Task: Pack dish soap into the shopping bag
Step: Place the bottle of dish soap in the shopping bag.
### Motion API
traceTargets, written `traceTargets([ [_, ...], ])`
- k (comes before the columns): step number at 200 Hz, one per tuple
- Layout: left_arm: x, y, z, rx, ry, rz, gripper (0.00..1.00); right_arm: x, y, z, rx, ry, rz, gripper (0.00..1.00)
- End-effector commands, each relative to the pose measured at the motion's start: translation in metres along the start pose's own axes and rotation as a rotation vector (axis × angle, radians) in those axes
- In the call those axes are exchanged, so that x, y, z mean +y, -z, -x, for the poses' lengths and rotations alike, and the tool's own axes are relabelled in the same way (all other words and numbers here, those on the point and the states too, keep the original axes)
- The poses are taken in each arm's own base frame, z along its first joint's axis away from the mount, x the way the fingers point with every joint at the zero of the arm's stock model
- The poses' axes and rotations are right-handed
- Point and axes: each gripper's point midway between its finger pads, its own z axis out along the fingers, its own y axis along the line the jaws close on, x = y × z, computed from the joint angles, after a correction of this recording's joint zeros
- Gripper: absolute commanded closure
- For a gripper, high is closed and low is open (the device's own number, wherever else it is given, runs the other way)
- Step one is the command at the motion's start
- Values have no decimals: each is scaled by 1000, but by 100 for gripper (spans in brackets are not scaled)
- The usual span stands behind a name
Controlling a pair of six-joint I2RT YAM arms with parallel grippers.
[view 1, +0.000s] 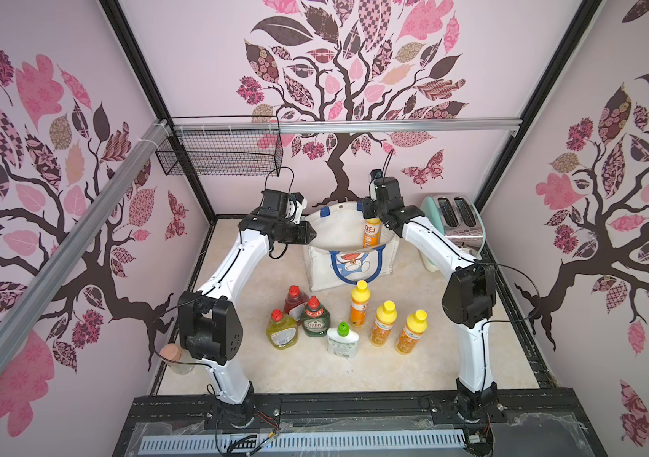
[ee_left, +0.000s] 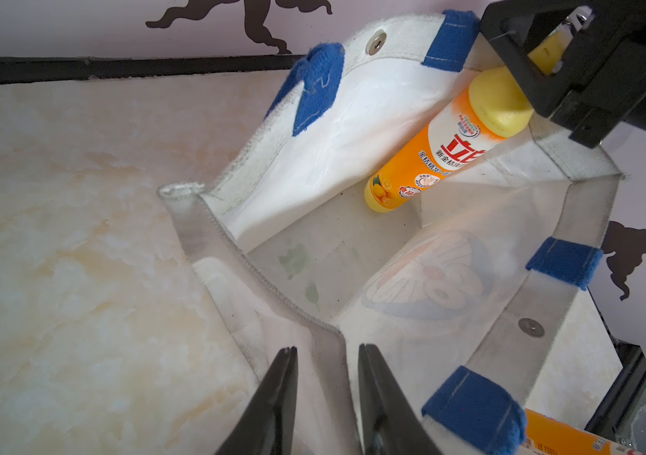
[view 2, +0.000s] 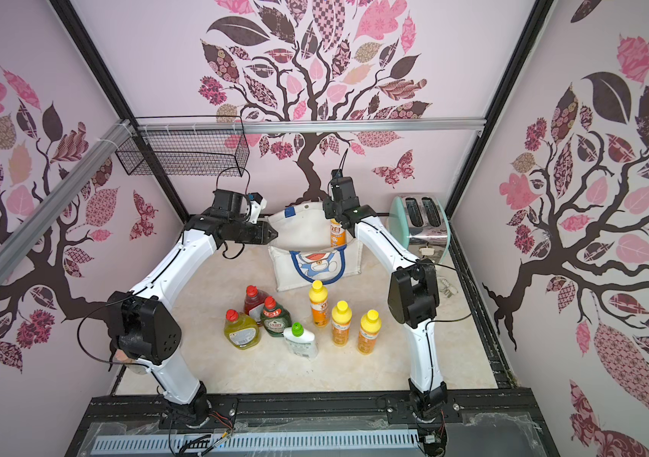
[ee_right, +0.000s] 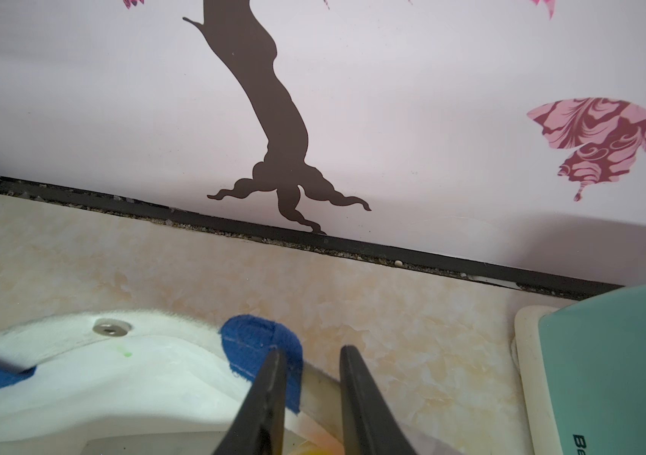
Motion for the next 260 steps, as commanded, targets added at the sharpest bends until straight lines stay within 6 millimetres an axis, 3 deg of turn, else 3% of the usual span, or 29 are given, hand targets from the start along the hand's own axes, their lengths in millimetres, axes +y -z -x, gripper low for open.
traceTargets([
  [1,-7,9,8,-27,-23,-9,68,-10,49,82,-240,-70,-7,100],
  [145,-10,15,6,-35,-26,-16,68,-13,19,38,-188,-77,-29,100],
  [163,-11,15,6,-34,-25,-21,68,-13,17,32,-177,-72,-32,87],
  [212,-11,15,6,-34,-26,-23,68,-14,13,11,-155,-67,-32,80],
  [260,-12,14,6,-33,-24,-27,68,-12,8,4,-143,-60,-24,64],
])
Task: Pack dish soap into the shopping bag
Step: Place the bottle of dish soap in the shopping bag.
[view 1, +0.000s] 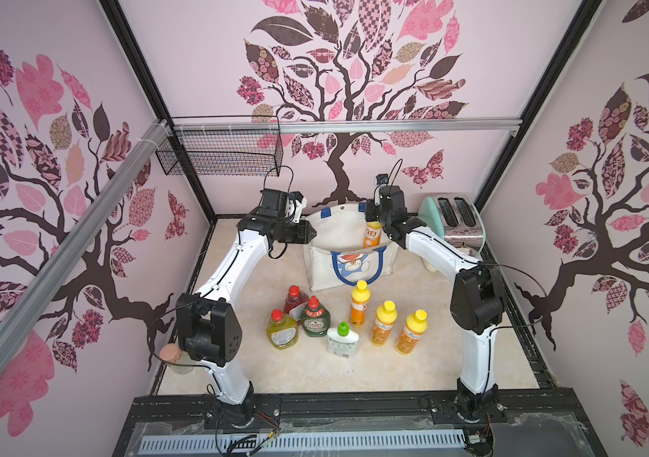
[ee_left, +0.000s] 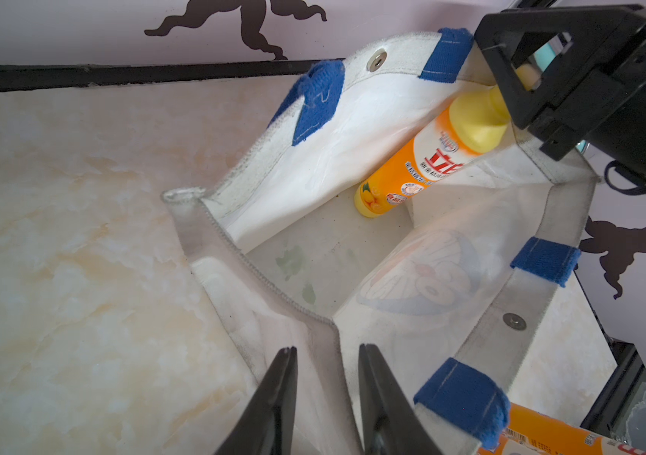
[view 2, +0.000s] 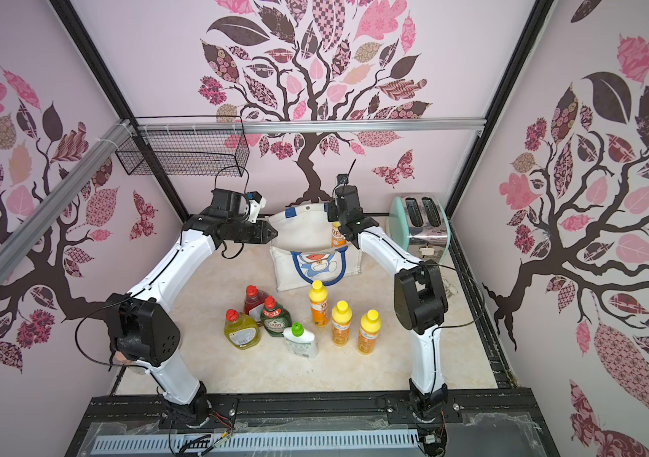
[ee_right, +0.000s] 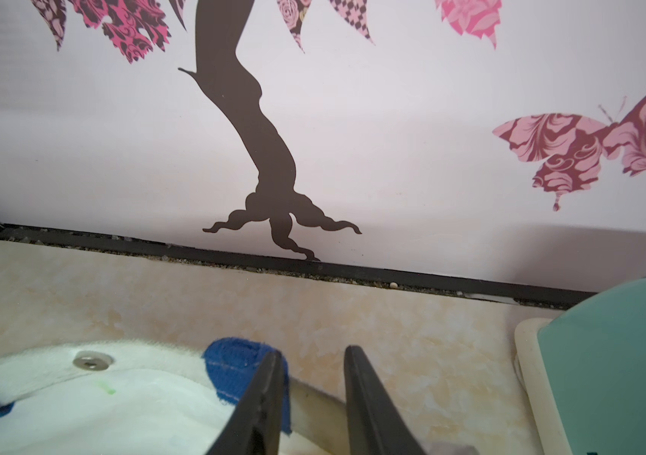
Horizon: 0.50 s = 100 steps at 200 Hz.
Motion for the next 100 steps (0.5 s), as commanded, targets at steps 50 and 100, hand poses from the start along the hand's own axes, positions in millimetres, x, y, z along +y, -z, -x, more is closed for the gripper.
traceTargets([
  [50,-8,8,4,-21,-19,-17,68,-3,5,9,-10,2,-6,54],
  [100,-10,12,8,-35,-19,-23,66,0,19,30,-22,15,9,50],
])
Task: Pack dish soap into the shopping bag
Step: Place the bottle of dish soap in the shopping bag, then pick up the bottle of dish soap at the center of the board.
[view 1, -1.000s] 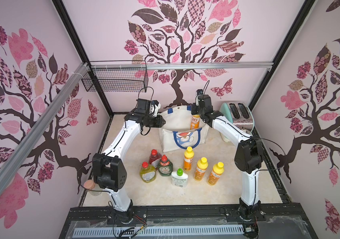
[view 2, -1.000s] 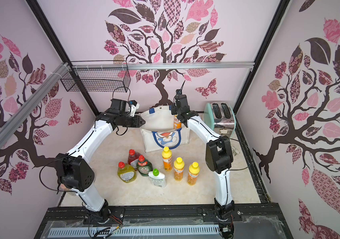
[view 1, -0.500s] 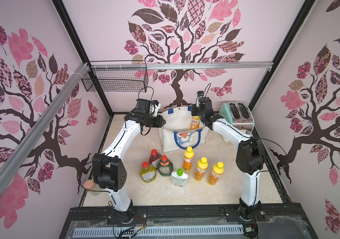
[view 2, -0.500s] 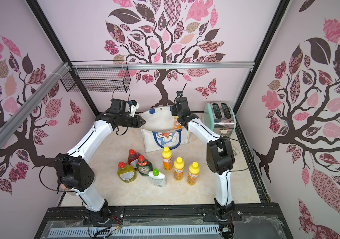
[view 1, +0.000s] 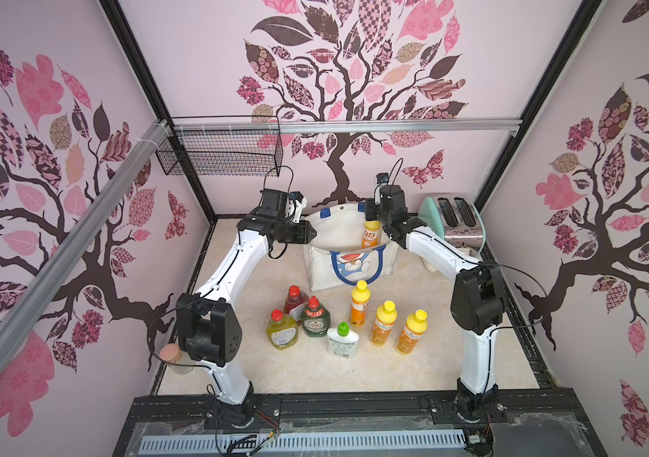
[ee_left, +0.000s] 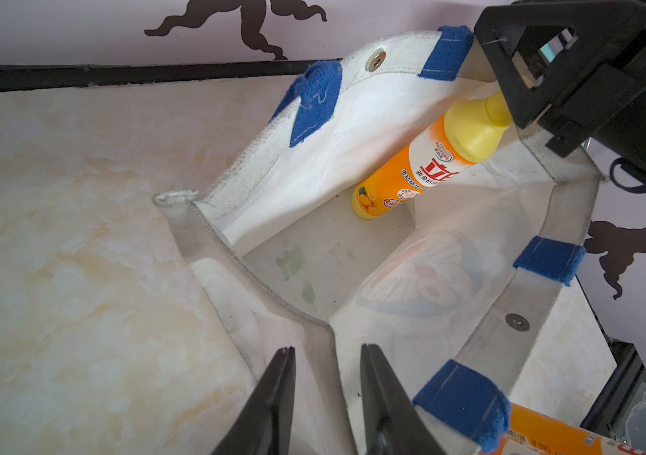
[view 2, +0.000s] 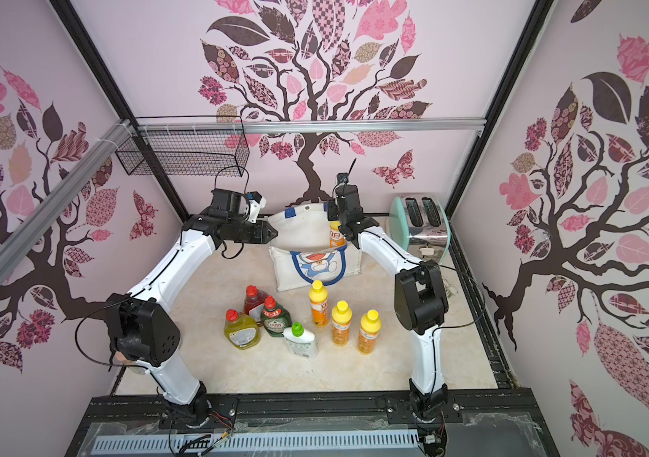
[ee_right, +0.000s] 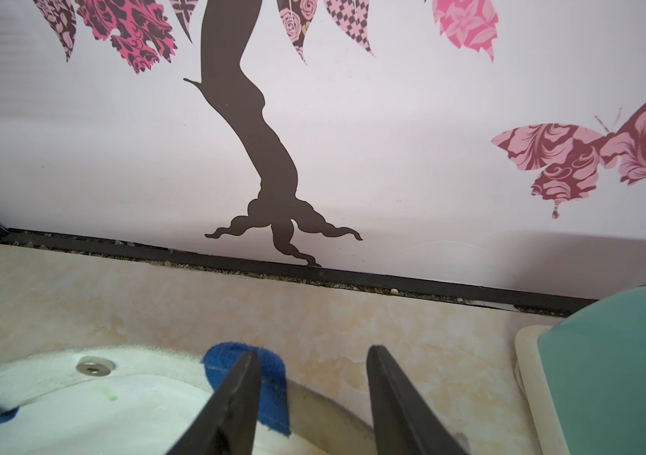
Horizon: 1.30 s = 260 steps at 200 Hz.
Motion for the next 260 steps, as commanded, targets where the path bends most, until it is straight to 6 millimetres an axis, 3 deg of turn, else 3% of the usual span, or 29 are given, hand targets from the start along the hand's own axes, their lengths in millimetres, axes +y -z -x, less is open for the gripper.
traceTargets([
  [1,-10,12,7,-35,-19,-23,66,-1,18,28,-22,3,6,49],
  [56,-12,18,12,-65,-19,-22,64,11,42,47,-15,12,80,42],
  [93,-16,23,17,-93,-29,-27,61,21,74,47,39,81,133,34],
  [139,-23,30,23,-131,-32,-52,51,21,153,29,114,89,171,29],
  [193,-27,33,19,-134,-24,-75,36,29,250,-28,239,172,169,22],
  [223,-31,41,21,-157,-34,-80,27,32,303,-41,235,170,165,26],
  [260,-36,50,21,-174,-35,-93,18,24,347,-55,316,139,113,25],
])
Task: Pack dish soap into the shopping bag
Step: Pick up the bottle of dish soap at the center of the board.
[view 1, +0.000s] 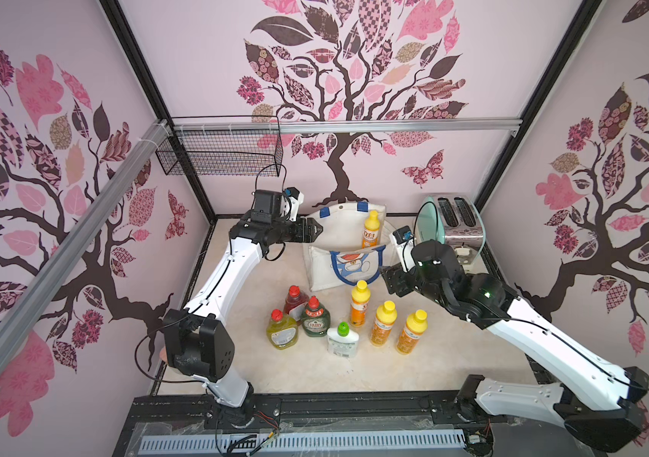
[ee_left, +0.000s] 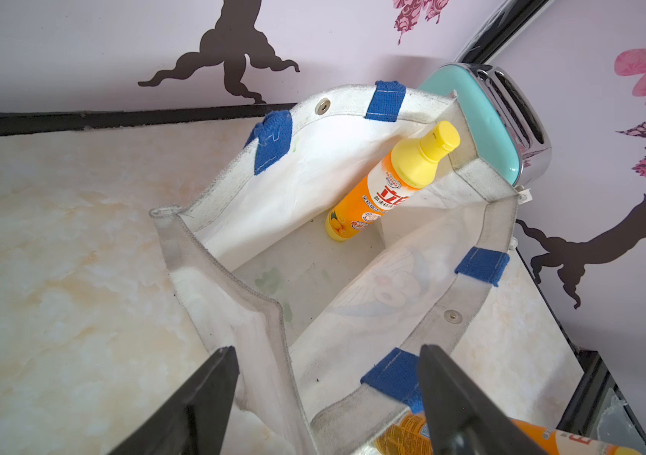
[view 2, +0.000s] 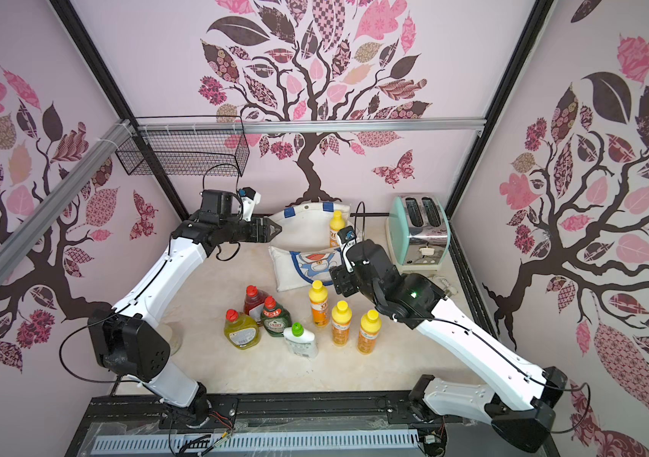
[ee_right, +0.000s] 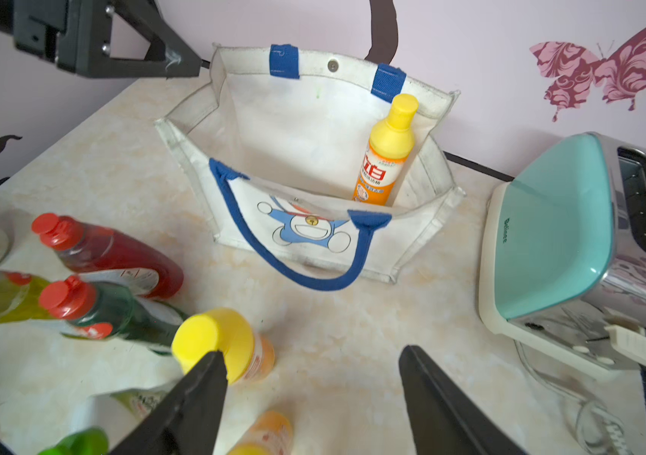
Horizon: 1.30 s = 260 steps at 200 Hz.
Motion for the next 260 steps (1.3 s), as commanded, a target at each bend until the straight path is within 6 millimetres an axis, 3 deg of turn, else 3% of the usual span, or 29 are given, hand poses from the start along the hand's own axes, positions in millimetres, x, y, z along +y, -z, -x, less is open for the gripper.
traceTargets([
  [1,-13,14,8,-47,-27,-30,17,-19,25,-20,79,-76,-96,25],
  [50,-15,17,7,-55,-35,-39,9,-34,55,-53,169,-183,-110,24],
  [102,-14,12,5,-38,-27,-46,2,-36,64,-96,352,-181,-119,23],
  [132,-14,11,5,-43,-26,-46,2,-34,63,-103,342,-205,-99,23],
  [176,-11,8,3,-32,-21,-36,2,-18,44,-122,395,-201,-46,22],
  [202,-11,10,3,-34,-21,-35,2,-21,42,-124,397,-192,-67,22],
  [260,-12,11,3,-34,-23,-35,2,-21,43,-128,401,-198,-57,32],
])
